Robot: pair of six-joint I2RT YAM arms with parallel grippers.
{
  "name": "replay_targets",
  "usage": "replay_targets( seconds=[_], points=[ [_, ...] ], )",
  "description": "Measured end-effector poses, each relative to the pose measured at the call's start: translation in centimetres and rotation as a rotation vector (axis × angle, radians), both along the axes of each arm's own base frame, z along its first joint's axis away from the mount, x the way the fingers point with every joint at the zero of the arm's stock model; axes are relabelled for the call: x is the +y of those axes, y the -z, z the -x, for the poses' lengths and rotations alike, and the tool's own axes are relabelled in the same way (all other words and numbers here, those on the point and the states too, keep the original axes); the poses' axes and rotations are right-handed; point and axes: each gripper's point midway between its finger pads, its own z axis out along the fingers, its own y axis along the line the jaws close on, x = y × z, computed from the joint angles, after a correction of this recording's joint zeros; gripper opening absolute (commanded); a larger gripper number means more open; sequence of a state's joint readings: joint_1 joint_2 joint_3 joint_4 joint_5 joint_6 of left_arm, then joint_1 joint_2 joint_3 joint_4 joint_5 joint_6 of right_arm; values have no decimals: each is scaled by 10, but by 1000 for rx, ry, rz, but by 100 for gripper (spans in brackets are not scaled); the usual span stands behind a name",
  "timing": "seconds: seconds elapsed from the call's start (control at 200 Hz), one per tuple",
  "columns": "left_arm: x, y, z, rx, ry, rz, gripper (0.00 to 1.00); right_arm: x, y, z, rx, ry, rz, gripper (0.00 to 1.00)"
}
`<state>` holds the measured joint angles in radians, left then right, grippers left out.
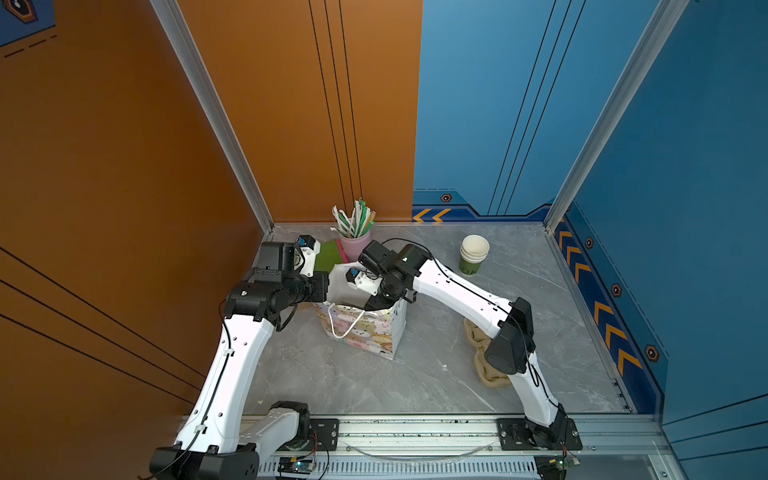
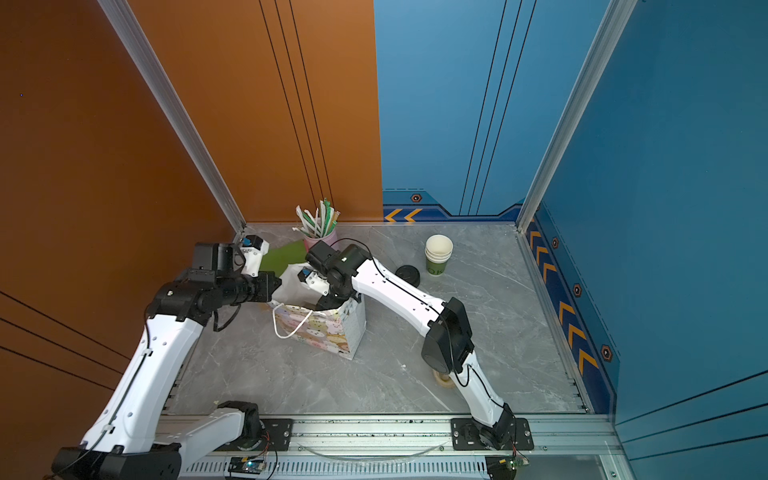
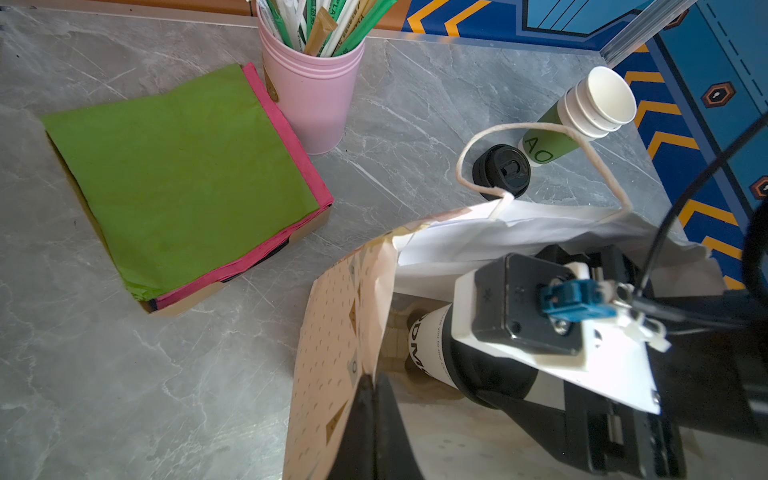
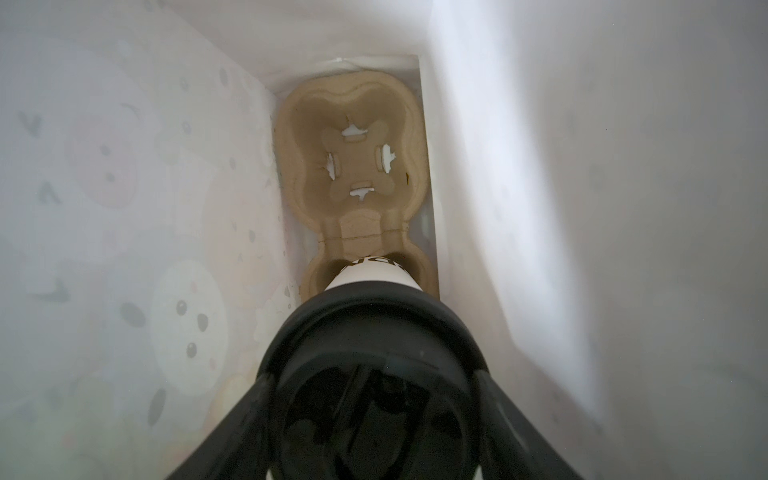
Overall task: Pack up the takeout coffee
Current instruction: 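Press the lidded cup down into the carrier slot with the right gripper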
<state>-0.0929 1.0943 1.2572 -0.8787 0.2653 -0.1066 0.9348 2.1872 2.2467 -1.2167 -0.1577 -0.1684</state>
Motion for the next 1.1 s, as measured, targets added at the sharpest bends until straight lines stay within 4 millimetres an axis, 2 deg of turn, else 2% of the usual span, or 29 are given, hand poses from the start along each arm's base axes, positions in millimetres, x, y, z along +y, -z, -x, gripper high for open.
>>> replay_targets(
  seconds=[0.38, 1.101],
  points=[
    [0, 0, 0, 0, 0, 0, 0, -1, 0, 0, 0, -4, 4, 59],
    [0, 0, 0, 0, -2, -2, 0, -1, -1, 1, -34, -124, 25, 58]
  ],
)
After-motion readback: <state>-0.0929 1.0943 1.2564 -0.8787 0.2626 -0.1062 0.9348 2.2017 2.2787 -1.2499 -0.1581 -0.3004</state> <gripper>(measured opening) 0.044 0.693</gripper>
